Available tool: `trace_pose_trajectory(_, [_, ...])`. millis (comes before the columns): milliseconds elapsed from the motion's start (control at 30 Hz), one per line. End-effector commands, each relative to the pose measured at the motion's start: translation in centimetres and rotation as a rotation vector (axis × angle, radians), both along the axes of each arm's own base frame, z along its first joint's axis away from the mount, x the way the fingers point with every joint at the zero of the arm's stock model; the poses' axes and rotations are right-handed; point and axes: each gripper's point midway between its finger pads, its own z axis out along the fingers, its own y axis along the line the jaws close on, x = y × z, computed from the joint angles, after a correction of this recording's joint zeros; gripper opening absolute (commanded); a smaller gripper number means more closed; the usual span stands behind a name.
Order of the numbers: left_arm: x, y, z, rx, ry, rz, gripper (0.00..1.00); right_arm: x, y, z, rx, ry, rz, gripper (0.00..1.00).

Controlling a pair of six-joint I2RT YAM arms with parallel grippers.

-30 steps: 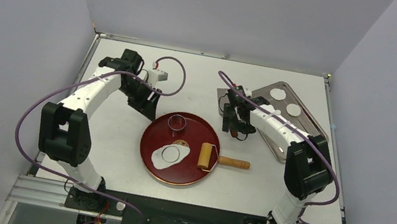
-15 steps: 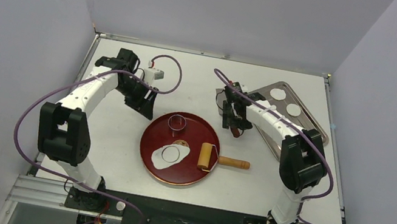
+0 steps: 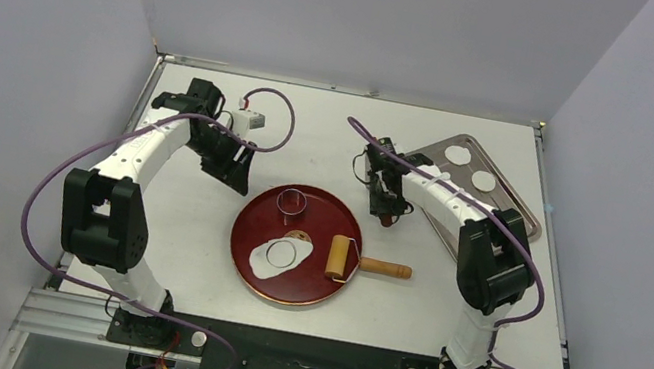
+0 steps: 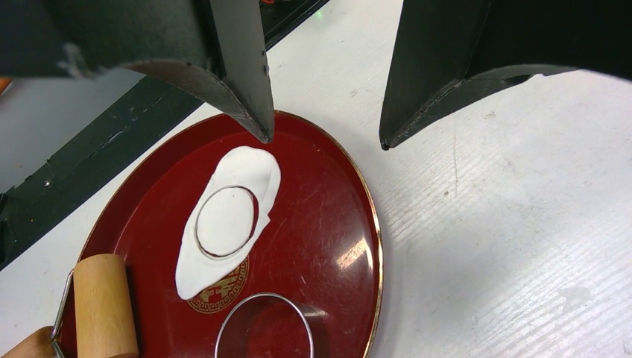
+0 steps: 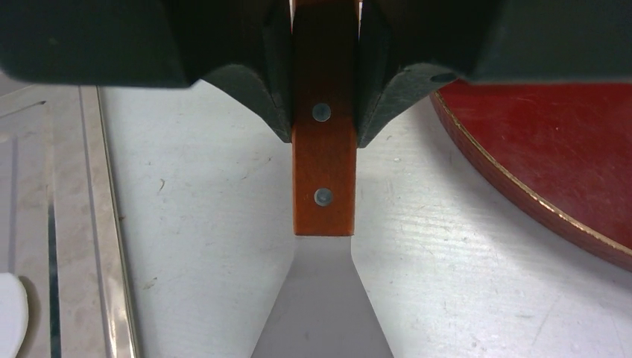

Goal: Roll out the dumpling wrappers from the dough
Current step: Adjust the spatula at the center of the board.

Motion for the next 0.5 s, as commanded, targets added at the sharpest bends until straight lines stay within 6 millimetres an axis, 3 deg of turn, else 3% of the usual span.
trace_pose_trajectory(0, [0.7,-0.3,1.5,-0.036,-0.064,-0.013,0.52,0.8,-0.1,0.2,-0.031,-0.027,0.005,0.17])
trace_pose_trajectory(167, [0.8,-0.3,1.6,-0.036,-0.067,-0.009,0.52,0.8,-0.5,1.2,-0.049,-0.044,0.014,0.00])
trace_pose_trajectory(267, [1.0,-0.3,2.0,-0.037,-0.077,-0.008,0.52,1.0,-0.9,2.8,-0.063,-0.067,0.020,0.00])
trace_pose_trajectory(467, [1.4,0.3,2.6,-0.001,-0.087,0.031,0.52,0.6,-1.7,8.8,-0.038,-0.203,0.046,0.00])
